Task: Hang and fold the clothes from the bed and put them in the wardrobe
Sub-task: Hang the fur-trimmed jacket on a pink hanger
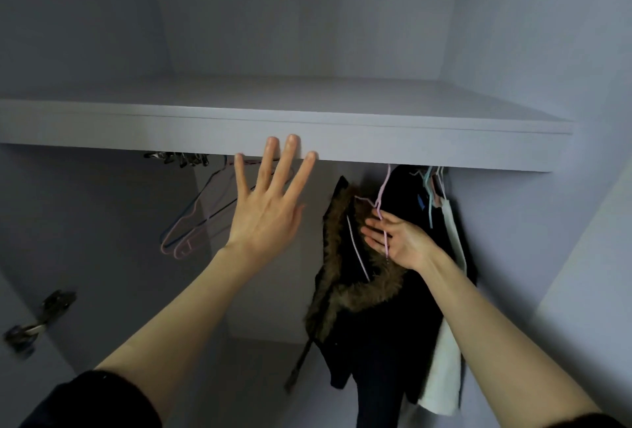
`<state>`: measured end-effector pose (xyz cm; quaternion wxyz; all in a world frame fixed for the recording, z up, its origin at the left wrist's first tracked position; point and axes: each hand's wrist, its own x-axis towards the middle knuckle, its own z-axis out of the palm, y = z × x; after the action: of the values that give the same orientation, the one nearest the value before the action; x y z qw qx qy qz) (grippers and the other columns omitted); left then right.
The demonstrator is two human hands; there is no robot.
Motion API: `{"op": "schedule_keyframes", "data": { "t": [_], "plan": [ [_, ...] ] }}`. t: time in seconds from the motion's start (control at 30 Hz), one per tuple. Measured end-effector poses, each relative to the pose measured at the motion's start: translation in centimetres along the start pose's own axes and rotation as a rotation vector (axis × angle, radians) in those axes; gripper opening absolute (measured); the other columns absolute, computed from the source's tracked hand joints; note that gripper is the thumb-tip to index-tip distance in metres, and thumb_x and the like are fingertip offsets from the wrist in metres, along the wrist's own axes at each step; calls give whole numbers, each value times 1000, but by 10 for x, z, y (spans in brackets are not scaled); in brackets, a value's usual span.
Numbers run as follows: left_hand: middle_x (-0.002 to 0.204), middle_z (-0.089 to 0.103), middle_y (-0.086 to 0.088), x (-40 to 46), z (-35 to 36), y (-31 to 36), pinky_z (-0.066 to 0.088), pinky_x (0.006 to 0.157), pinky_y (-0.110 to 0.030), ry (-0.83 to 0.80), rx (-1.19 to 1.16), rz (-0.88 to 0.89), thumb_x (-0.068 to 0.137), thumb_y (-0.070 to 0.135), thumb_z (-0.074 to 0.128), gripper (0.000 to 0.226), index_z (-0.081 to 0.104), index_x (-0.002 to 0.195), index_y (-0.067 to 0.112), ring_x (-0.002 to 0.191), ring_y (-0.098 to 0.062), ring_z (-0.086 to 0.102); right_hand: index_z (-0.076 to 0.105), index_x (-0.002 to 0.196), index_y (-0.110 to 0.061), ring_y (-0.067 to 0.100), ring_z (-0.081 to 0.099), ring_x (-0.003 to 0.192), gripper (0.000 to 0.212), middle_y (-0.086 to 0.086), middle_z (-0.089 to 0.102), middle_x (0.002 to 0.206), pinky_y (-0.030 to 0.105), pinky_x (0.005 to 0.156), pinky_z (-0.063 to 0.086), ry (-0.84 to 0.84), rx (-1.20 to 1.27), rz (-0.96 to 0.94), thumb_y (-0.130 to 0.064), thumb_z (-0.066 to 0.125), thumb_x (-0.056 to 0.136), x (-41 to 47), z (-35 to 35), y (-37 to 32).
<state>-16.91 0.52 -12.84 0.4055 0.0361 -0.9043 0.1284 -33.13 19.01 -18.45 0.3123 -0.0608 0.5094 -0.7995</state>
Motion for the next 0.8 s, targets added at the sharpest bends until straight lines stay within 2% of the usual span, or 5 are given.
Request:
{"op": "schedule_keyframes", "data": {
  "t": [0.23,0.3,0.4,0.67,0.8],
  "plan": [
    [155,-5,-6,2,18,-6,6,106,-70,93,74,10,78,15,66,92,8,150,19,143,-32,-5,46,129,-9,18,70,79,33,10,61,114,25,64,57,12,142,-172,0,36,98,42,-12,-49],
    [156,-5,-6,3,19,-5,5,106,-70,93,85,1,78,16,67,94,6,150,21,143,-32,-5,51,118,-11,24,63,103,26,12,53,132,25,68,57,19,148,-204,-1,36,99,53,-19,-56],
    [156,-7,-6,2,21,-4,5,106,-70,99,96,-7,78,17,66,95,4,150,21,143,-32,-6,40,137,-11,29,46,129,38,11,44,143,29,89,49,63,115,-220,-2,34,100,67,-30,-60],
    [155,-8,-5,2,21,-3,9,106,-72,99,130,-21,78,19,67,93,6,150,20,143,-32,-6,29,145,-14,29,49,126,44,12,46,142,32,94,41,228,-40,-182,-6,31,102,86,-37,-63],
    [154,-4,-8,2,18,-2,11,106,-71,67,144,-38,77,17,67,93,10,150,19,142,-31,-6,43,137,-10,28,59,113,38,15,56,130,33,89,46,515,-66,-215,-14,26,103,88,-31,-68]
  ]
}}
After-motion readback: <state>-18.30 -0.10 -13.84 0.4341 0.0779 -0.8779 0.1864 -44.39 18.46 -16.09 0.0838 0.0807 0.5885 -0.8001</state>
